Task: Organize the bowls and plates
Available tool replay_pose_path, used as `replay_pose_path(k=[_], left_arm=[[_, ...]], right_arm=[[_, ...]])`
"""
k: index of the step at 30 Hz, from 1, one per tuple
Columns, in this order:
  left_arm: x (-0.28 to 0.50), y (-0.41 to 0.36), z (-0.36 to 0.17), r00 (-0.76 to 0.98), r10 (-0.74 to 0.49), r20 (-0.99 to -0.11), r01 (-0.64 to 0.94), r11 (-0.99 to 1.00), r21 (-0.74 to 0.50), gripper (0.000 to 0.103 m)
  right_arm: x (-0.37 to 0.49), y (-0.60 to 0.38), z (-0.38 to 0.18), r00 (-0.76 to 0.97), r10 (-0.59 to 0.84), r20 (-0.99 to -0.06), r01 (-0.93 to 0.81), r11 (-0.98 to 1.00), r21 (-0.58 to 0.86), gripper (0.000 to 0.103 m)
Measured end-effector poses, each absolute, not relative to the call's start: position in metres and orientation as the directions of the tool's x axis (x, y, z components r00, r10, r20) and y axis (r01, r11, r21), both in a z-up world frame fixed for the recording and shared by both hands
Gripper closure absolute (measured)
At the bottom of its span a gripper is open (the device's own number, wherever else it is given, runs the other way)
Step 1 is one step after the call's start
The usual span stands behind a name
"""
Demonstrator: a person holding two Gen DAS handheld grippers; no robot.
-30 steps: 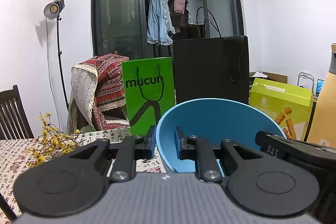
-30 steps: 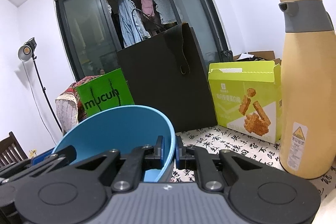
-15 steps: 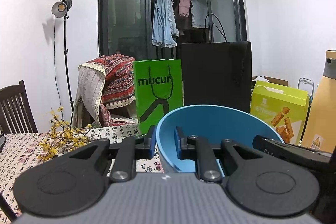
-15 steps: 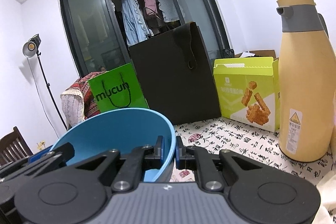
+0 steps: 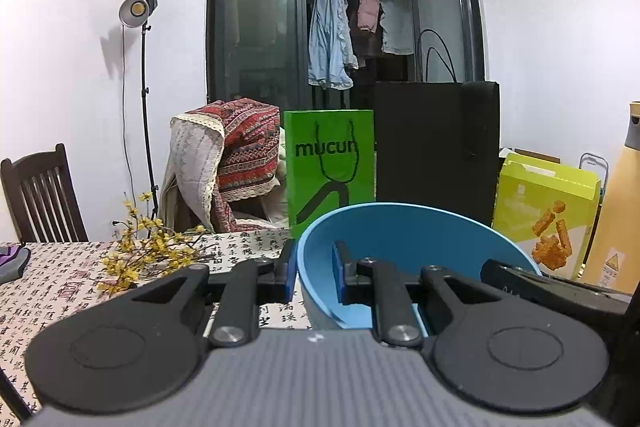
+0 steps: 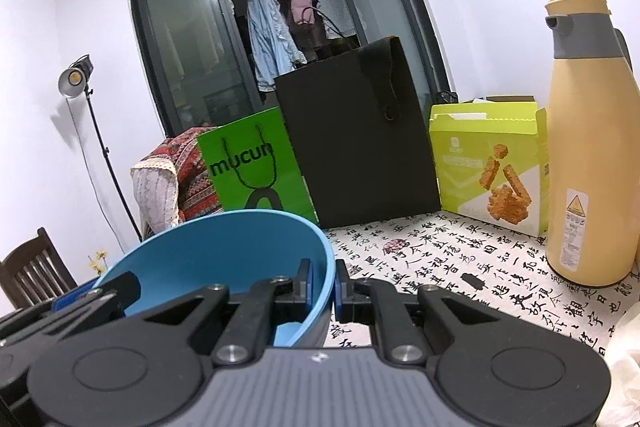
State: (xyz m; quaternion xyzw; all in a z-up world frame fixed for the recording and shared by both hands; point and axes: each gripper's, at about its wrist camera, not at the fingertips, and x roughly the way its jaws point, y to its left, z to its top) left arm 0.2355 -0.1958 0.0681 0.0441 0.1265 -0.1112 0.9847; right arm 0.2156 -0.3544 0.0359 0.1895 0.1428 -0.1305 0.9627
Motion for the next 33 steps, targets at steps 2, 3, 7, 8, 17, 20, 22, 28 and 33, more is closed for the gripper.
replay_pose_path(k=[2,3,7,8,17,20,22,28,33], left_arm=[[0.234,-0.194,0.069,0.944,-0.207,-0.257,0.229,0.972,0.059,0.085],[0.232,-0.192,0.070,0.944,-0.209,-0.255,0.230,0.971,0.059,0.085],[0.225,-0.185,0.071,0.943,-0.209,-0.257,0.231,0.971,0.055,0.085],[0.223,-0.182,0.072,0.945,-0.208,-0.254,0.228,0.972,0.054,0.085],[0.210,-0.164,0.075,0.951,-0.195,-0.240,0.211,0.977,0.043,0.085],[0.206,-0.158,0.075,0.952,-0.192,-0.237,0.207,0.977,0.043,0.085],[0.203,-0.154,0.075,0.954,-0.186,-0.235,0.201,0.979,0.042,0.085],[0.195,-0.143,0.075,0.960,-0.167,-0.227,0.180,0.983,0.037,0.085],[0.188,-0.132,0.075,0.964,-0.149,-0.222,0.160,0.987,0.031,0.085]], right_arm=[[0.213,-0.350,0.037,0.926,-0.193,-0.324,0.301,0.896,0.327,0.093],[0.212,-0.348,0.038,0.927,-0.193,-0.323,0.300,0.897,0.326,0.093],[0.207,-0.342,0.041,0.928,-0.198,-0.316,0.301,0.899,0.319,0.093],[0.205,-0.340,0.042,0.928,-0.198,-0.316,0.300,0.900,0.317,0.093],[0.189,-0.318,0.044,0.936,-0.182,-0.303,0.281,0.902,0.327,0.093],[0.187,-0.314,0.044,0.937,-0.171,-0.306,0.273,0.902,0.334,0.093],[0.186,-0.310,0.044,0.938,-0.169,-0.304,0.269,0.905,0.329,0.093],[0.180,-0.299,0.045,0.942,-0.157,-0.295,0.253,0.913,0.321,0.093],[0.178,-0.288,0.044,0.945,-0.136,-0.296,0.232,0.919,0.319,0.093]])
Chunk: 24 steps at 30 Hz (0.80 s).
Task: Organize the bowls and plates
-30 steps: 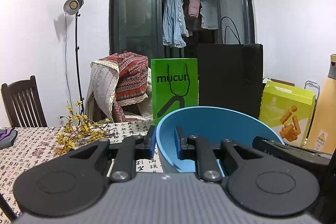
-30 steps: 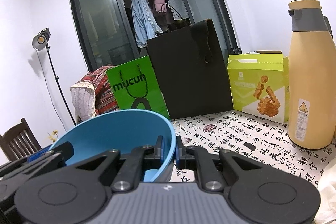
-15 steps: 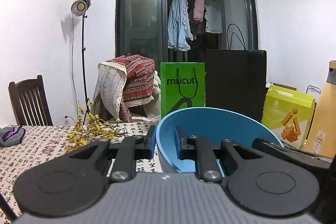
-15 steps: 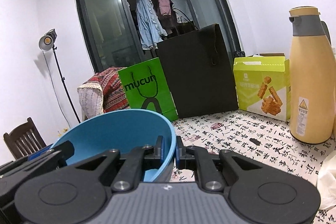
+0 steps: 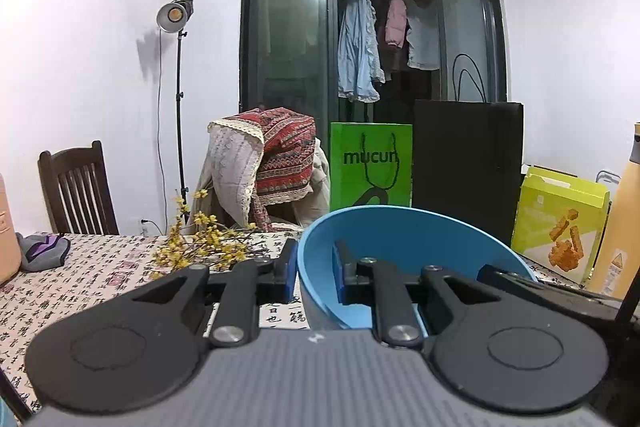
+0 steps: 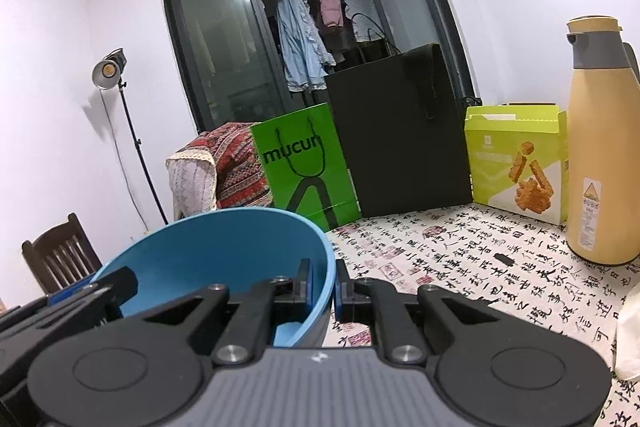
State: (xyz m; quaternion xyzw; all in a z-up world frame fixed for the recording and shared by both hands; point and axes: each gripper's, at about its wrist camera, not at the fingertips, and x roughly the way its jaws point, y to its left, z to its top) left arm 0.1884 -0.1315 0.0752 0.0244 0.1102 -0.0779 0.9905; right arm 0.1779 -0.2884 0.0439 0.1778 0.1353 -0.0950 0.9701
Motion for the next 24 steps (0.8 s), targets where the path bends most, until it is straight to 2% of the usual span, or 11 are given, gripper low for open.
replay_pose_path(k=[24], left_arm=[[0.168,-0.078,0.076,0.975,-0.054,-0.215,0.057,0.998,0.010,0.085]], right_arm=[[0.173,-0.233,0.042,0.955,-0.036,-0.294,0.131,0.941,0.312,0.093]])
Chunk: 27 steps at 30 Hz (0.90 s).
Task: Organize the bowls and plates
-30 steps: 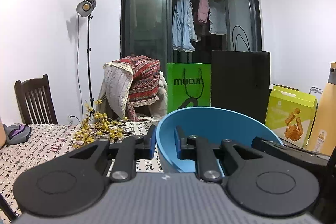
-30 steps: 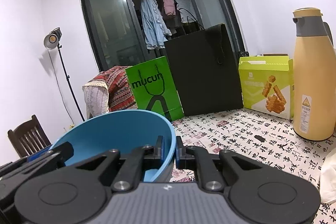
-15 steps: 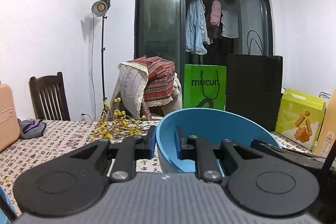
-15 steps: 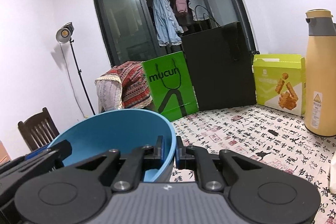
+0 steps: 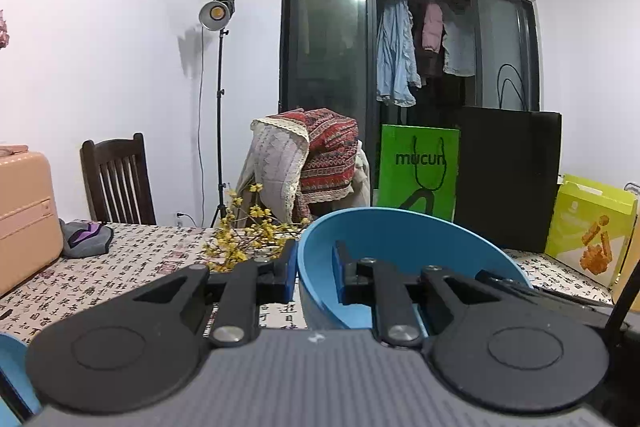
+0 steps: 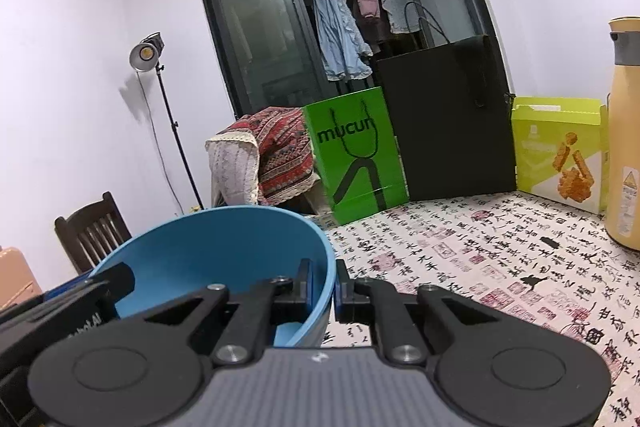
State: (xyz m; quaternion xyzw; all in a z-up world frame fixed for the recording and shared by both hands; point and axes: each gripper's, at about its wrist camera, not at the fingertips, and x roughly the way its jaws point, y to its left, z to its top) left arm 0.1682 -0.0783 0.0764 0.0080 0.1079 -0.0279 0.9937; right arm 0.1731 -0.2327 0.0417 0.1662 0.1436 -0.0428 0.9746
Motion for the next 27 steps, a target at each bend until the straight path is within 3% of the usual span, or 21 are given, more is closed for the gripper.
replay_pose_path(k=[27], left_arm=[[0.139,-0.020,0.087,0.976,0.107,-0.192,-0.104,0.994,0.027,0.085]], right_arm=[[0.171,-0.170,0.045,0.950,0.132,-0.282,-0.032,0.943,0.332,0.093]])
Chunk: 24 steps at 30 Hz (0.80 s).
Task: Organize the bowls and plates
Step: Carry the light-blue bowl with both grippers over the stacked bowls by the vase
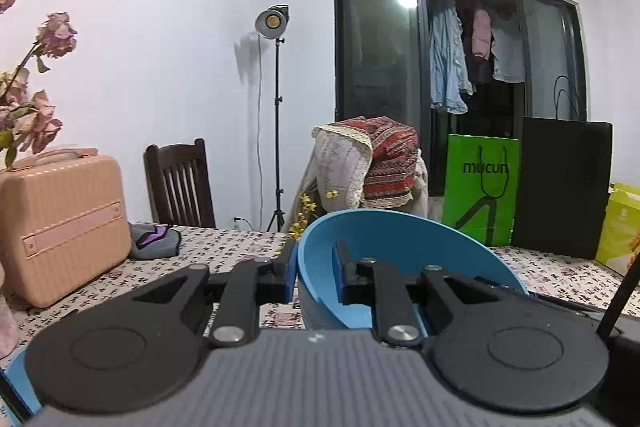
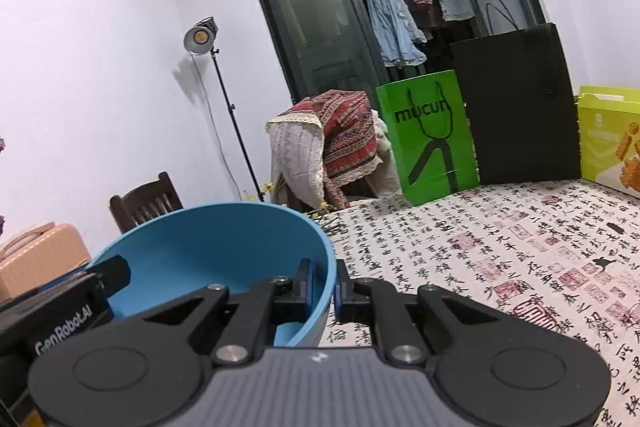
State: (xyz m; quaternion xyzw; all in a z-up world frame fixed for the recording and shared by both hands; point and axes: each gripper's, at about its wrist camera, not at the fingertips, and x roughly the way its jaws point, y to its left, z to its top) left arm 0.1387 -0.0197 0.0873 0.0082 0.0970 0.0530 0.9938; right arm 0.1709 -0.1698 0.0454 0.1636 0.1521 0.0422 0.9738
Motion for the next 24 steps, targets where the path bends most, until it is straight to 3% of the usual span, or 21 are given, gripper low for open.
replay_pose_path(k=[24], left_arm=[[0.116,0.023,0.092,0.957,0.228,-0.178,-0.227,0.974,0.025,0.085]], right_arm=[[0.163,-0.120,0.051,0.930,0.251,-0.269,-0.155,0.930,0.332,0.093]])
